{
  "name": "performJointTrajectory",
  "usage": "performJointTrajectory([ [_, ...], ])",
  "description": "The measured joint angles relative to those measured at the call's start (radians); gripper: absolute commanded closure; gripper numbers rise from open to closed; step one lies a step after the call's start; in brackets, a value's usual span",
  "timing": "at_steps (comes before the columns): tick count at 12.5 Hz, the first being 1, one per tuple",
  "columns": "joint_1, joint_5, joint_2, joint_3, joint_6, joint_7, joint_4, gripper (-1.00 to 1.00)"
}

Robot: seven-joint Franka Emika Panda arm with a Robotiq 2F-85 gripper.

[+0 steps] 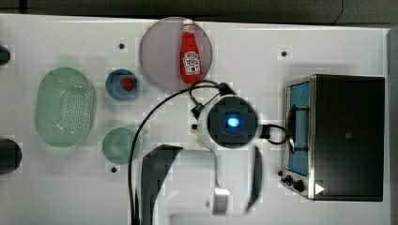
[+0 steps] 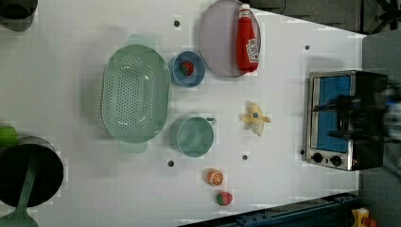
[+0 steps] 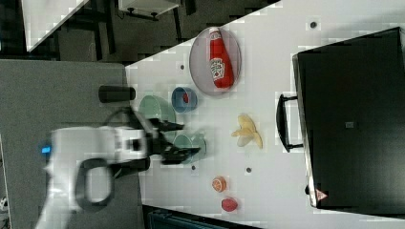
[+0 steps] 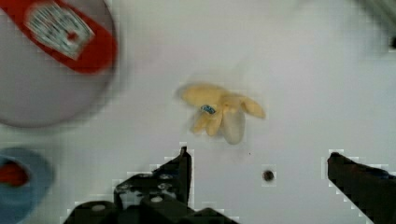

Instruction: Pick Banana and place it in mug.

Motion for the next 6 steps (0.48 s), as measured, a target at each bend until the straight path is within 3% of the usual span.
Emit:
performJointTrajectory([
  [3,0.015,0.004,0.123,-0.003,0.137,-0.017,-0.123,-1.0],
  [6,0.01,-0.013,0.175,-0.011,0.294,-0.021,-0.17,-1.0],
])
